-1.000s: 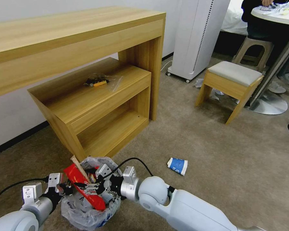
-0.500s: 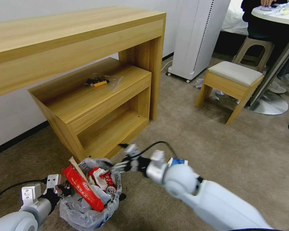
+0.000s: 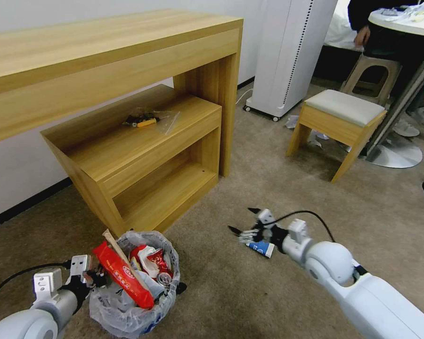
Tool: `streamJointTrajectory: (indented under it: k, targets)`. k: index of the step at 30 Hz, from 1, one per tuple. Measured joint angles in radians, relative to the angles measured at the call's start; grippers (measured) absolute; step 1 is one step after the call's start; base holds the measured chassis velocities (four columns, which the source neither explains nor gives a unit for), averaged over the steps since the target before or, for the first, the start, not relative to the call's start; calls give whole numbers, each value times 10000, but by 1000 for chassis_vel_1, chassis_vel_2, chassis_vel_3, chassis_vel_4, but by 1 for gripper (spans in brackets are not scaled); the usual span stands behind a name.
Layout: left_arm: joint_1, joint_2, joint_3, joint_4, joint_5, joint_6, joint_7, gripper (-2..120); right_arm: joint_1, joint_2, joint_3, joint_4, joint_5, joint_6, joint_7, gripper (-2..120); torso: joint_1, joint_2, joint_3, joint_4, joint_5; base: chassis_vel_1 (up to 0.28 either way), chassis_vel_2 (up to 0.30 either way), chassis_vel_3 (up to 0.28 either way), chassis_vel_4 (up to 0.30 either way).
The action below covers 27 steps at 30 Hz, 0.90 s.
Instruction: Pick up the trash bin and place the garbage on the floor into it.
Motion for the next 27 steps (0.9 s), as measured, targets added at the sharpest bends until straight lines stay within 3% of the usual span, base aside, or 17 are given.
streamJointTrajectory:
  k: [2, 10, 23, 27]
  targets:
    - [30, -14, 10, 4, 42, 0, -1, 0, 182, 96, -82, -1306, -740, 405, -409, 100, 0, 0, 0, 0, -3, 0, 0, 0, 0]
    - [135, 12, 7, -56, 71, 0, -27, 0, 928, 769, -293, -4105, -2530, 1284, -739, 100, 0, 0, 0, 2, 0, 0, 0, 0, 0]
    - [162, 55, 98, -19, 179, -1, -38, 0, 1650, 1652, -449, -6113, -4835, 2120, 172, 99, 0, 0, 0, 1, -4, 0, 0, 0, 0]
    - [150, 59, 129, 23, 182, 0, -38, 0, 2017, 2172, -461, -6875, -6005, 2869, 450, 99, 0, 0, 0, 1, -1, 0, 0, 0, 0]
